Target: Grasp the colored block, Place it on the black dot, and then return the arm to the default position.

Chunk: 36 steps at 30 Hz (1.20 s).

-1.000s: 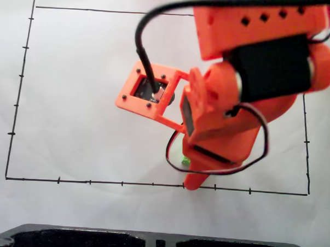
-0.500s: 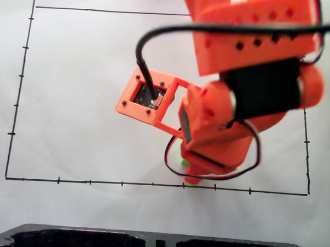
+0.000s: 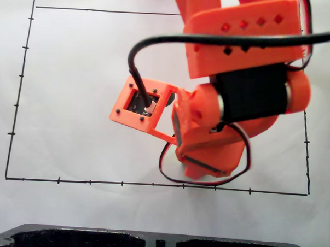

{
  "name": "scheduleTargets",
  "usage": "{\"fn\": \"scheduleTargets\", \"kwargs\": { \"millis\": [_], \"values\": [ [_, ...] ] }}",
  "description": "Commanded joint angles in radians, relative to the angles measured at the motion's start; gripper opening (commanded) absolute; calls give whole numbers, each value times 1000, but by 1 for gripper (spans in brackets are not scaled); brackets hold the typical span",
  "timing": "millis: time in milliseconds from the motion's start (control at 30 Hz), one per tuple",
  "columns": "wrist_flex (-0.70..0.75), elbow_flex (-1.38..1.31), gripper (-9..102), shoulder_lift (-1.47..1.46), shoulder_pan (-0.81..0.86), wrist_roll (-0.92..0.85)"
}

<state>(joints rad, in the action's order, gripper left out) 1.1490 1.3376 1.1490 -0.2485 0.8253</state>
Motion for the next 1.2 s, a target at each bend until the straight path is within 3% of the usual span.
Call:
{"fn": "scheduleTargets", "kwargs": {
  "millis": [0,267,600,1167],
  "values": [
    [-2,-43,14,8,8,6],
    [17,-32,10,58,9,-38],
    [187,26,9,245,5,-270],
    [239,380,11,505,144,-578]
  ]
}}
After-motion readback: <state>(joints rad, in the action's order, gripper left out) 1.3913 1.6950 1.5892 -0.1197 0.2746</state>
